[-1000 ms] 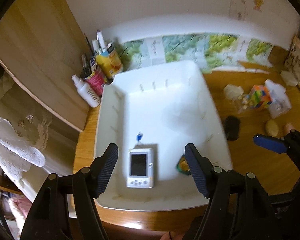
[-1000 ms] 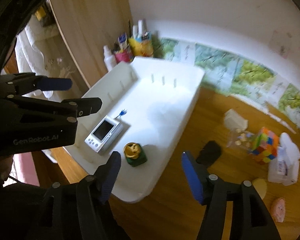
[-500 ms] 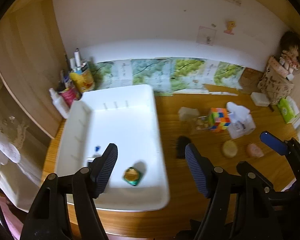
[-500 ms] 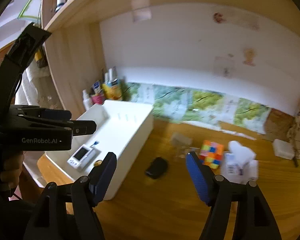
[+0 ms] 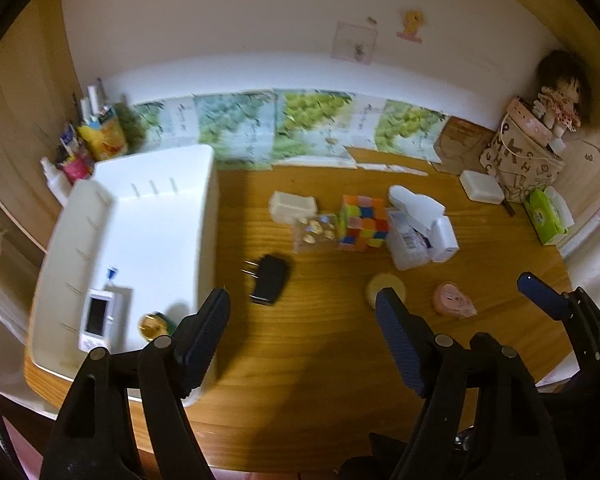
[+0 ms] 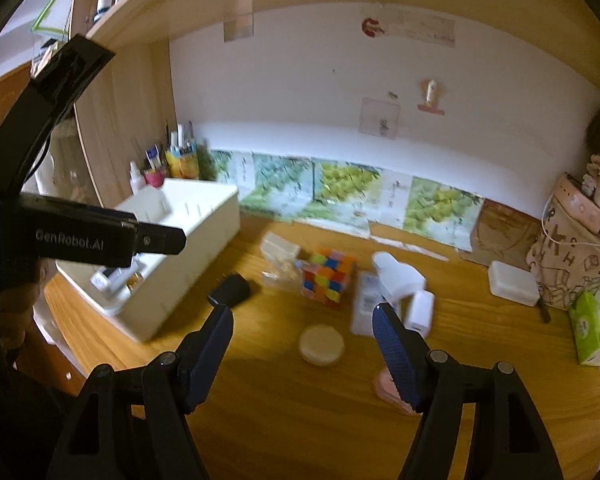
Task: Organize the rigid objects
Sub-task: 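Open both tools and move them back toward the remaining desk objects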
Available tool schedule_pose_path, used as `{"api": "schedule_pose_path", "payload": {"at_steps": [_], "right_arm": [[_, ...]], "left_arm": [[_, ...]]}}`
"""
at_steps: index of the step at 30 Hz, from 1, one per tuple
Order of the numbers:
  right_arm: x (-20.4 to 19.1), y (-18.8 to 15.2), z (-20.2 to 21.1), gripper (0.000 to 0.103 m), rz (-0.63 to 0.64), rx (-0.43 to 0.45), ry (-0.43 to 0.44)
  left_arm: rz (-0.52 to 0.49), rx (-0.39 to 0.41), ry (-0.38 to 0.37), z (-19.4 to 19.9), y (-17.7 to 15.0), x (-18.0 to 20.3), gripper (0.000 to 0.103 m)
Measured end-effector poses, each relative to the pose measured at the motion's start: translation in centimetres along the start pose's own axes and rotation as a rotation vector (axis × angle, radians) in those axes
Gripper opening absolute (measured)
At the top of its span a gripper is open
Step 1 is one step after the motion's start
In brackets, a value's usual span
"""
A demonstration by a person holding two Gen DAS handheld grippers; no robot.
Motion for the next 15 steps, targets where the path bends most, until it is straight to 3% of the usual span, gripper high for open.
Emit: {"api": "schedule_pose_path", "payload": {"at_steps": [7,15], "right_arm": [[3.8,-1.7,-0.9,0.076,0.064,-0.077,-0.030],[7.3,-3.0,-3.0,0.080,0.132,-0.193,-0.003]], "left_arm": [[0.042,-0.095,-0.027,-3.0,-0.4,3.1,0.083],[0.113,-0.233,-0.067,-7.4,-0.4,5.9,0.083]]}}
Point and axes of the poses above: each gripper's, at about its wrist camera, not at the fingertips, and z roughly against the way its jaws point, x to its right, y to its top, the point moved 2 cm from there along -z, roughly the way its jaws point, and after that the axes turned 7 degrees about -z, right-handed, at the moved point
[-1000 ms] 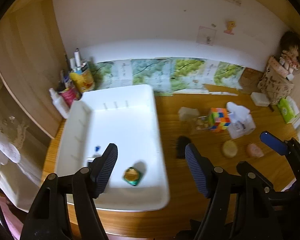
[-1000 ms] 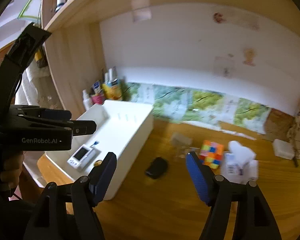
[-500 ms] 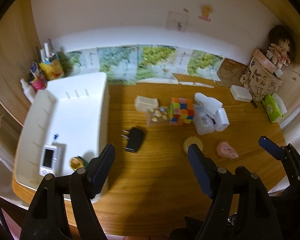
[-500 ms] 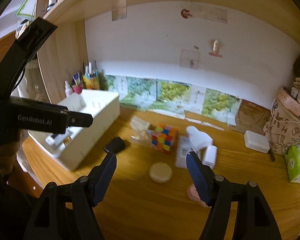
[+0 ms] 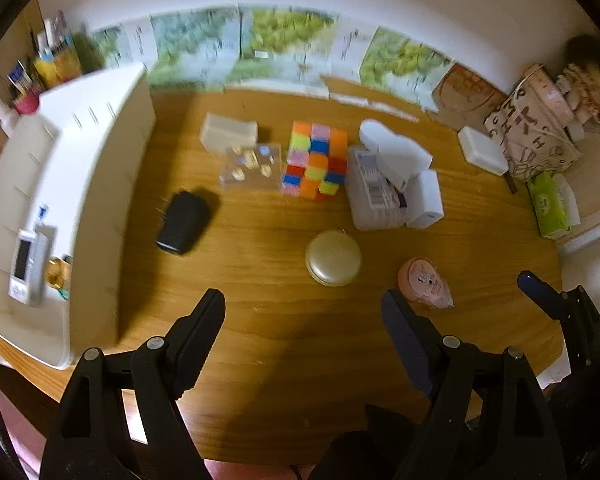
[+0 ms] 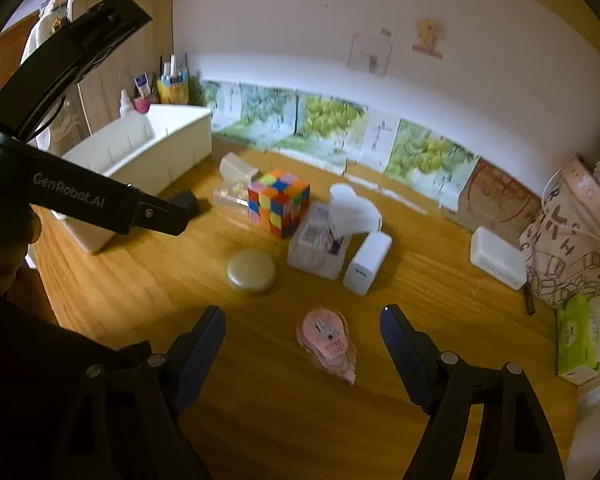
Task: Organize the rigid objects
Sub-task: 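Open both tools and move them back toward the remaining desk objects, then grasp the gold tin with the left tool while the right grasps the pink dispenser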
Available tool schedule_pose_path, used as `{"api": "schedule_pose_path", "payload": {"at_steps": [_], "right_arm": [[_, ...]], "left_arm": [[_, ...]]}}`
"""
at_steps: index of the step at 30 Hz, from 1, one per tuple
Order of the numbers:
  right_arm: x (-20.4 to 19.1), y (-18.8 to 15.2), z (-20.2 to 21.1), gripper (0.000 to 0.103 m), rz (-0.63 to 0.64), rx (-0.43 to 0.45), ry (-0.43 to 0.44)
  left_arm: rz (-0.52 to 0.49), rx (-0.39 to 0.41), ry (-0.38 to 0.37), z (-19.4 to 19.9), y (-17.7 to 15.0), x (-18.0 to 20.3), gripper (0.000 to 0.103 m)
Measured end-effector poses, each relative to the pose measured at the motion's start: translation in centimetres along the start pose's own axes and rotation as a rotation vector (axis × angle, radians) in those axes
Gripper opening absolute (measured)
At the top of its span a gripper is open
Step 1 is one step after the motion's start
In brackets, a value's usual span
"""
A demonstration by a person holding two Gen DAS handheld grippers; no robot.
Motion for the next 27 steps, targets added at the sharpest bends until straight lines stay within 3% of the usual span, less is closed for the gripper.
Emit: {"api": "schedule_pose_path", "payload": {"at_steps": [10,23,27], "right_arm": [[2.2,-0.8,-3.8,0.080,0.019,-0.158,0.087],[3.4,-1.2,-9.3,0.080,0.011,-0.339,0.140],[3.4,-1.4,-10.1,0.075,0.014,-0.367,0.141]], "left_arm": [[0.144,-0.200,-0.074,-5.8,1.2,0.9,0.083],[0.140,-0.336,-0.012,-10.6,3.2,2.2,0.083],[0.143,-0.367,-0.011,-11.5,3.3,2.4,0.082]]}}
Point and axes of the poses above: each gripper's, at about its wrist camera, not at the fingertips, and z roughly against the way its jaws point, x to its right, y to its top, the point moved 2 cm from there along -z, roughly the way its jaws point, and after that the axes turned 7 degrees about -z, right-handed, at the moved point
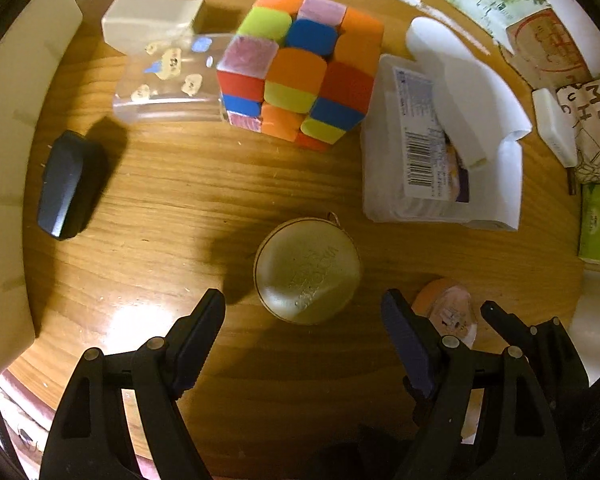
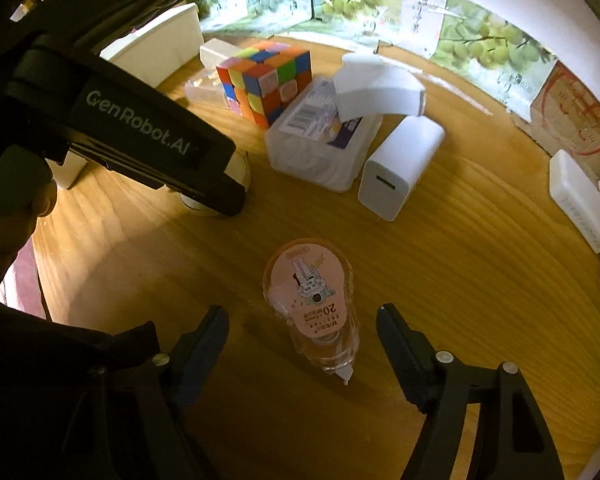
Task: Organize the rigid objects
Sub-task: 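Grasp the gold tin with the left tool while the right grasps the pink dispenser, then place gold tin in tray with left tool while right drops pink dispenser there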
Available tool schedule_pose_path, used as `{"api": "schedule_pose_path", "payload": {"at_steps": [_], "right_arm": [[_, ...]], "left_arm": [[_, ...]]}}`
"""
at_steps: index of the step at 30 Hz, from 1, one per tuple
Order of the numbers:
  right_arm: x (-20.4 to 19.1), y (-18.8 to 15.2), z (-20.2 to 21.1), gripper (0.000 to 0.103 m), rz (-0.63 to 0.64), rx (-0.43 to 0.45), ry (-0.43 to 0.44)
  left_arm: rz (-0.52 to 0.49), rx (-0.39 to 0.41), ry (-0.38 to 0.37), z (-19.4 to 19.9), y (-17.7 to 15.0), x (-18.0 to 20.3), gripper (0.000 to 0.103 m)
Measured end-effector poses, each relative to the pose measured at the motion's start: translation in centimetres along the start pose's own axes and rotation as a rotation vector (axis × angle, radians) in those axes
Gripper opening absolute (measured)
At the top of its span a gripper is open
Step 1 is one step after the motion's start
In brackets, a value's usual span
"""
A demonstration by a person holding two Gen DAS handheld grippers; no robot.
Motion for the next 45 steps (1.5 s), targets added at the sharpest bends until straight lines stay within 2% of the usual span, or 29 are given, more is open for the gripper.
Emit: {"api": "schedule_pose_path", "payload": {"at_steps": [6,8,10,13,19,24,26,27,34,45], "right_arm": [[-0.1,0.0,-0.9,0.065,0.009,-0.030,-0.011],[-0.2,0.0,-0.9,0.062,0.020,-0.023,-0.021],[-0.2,-0.1,-0.9,0.060,0.025,-0.020,-0.031],[-0.3,-0.1,-0.8,0.053,0.024,-0.011,-0.048],[-0.4,0.0,-0.8,0.053,0.023,-0.006,-0.048],[-0.5,0.1,-0.9,0.052,0.038,-0.010,-0.046],[-0.7,0.1,-0.9,0.046,0.048,-0.015,-0.037],[-0.8,0.1,-0.8,0.039,0.049,-0.018,-0.030],[-1.6,-0.3,-0.8,0.039,0.040,-0.034,-0.020],[-4.0,-0.7,0.9,0.039,0.045,0.009,-0.040]], "left_arm": [[-0.012,0.005,0.023,-0.4,0.7,0.9,0.081],[-0.031,0.010,0.048,-0.3,1.0,1.3,0.077],[-0.051,0.019,0.071,-0.2,0.9,1.9,0.067],[-0.079,0.026,0.071,0.0,1.0,2.6,0.059],[-0.089,0.028,0.063,0.2,1.8,3.3,0.059],[-0.100,0.014,0.044,0.5,0.4,2.5,0.059],[-0.103,0.005,0.039,-0.3,0.3,1.8,0.059],[-0.104,0.001,0.039,-0.3,0.0,1.7,0.059],[-0.112,0.022,0.052,0.6,-1.5,0.9,0.059],[-0.147,0.086,0.083,3.8,-4.7,-1.9,0.059]]}}
Point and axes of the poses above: each gripper's, at about its wrist camera, not at the fingertips, and z roughly against the way its jaws point, x to its right, y to its top, the point moved 2 cm from there along -z, roughly the way its jaws point, and after that the axes turned 7 degrees about -z, right-handed, at the moved point
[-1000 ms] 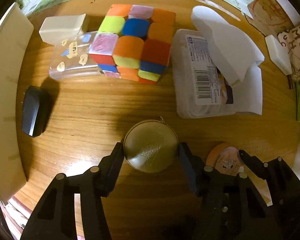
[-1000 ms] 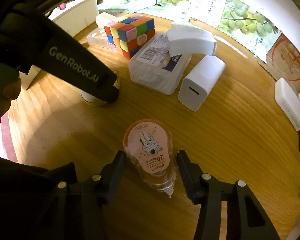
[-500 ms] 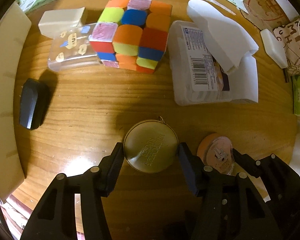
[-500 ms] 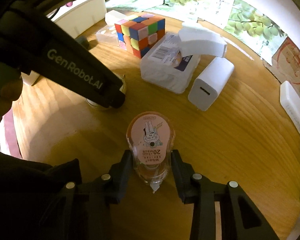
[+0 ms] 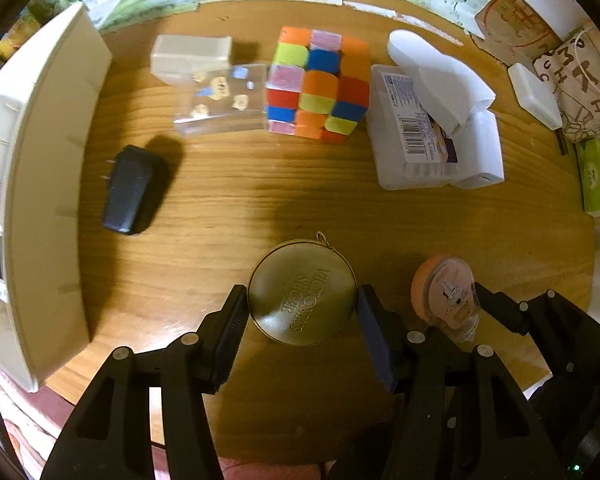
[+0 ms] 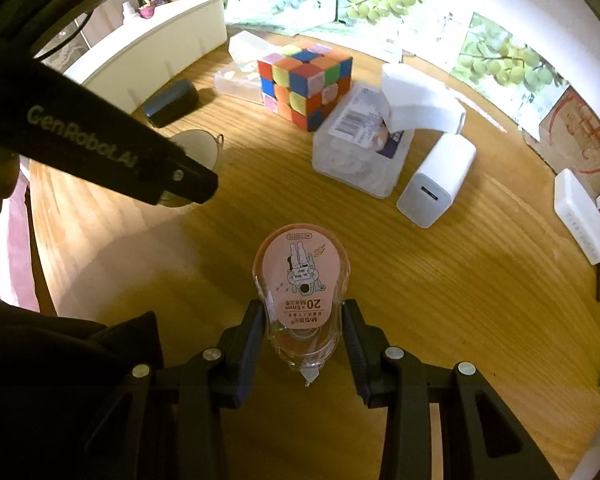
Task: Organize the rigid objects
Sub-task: 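Place gold tin in tray with left tool while right drops pink dispenser there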
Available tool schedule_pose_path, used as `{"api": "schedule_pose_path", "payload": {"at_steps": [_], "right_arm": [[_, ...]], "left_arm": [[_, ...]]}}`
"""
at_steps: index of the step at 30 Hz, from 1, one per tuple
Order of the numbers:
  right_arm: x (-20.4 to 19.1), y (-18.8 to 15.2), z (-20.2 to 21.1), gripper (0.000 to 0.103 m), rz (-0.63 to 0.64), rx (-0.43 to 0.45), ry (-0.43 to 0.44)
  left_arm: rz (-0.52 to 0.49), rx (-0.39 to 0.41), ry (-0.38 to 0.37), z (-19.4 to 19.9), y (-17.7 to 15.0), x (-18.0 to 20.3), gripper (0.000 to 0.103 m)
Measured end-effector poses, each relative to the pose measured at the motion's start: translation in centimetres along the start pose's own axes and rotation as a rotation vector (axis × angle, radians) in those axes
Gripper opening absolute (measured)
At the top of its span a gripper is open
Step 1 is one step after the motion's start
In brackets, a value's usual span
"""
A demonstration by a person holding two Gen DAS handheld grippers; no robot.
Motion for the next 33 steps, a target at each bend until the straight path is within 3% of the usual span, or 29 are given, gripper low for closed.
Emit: {"api": "schedule_pose_path", "payload": {"at_steps": [10,15,25,33], "right_arm": [[-2.6,0.3,2.0,0.039,0.010,0.031,0.015],[-4.3,1.0,3.0,0.039,0.002,0.076,0.024],[-8.3,4.2,5.2,0.039,-0.006,0.174,0.041],[-11.0,7.3,5.7,0.039,-0.031,0.238,0.053]], "left_arm": [[-0.035,0.077,0.046,5.8,-2.2,-2.6,0.059],[-0.048,0.120,0.066,7.6,-1.4,-4.4,0.059],[-0.053,0.210,0.110,11.0,-1.2,-7.7,0.059],[-0.001,0.243,0.142,12.4,-1.5,-12.4,0.059]]}}
Point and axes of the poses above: each gripper's, at about its wrist camera, not at the fingertips, and z roughly against the way its jaws point, x to its right, y to its top, the point moved 2 cm from there along -z, roughly the way its jaws point, and after that the axes turned 7 degrees about -z, right-handed, at the moved point
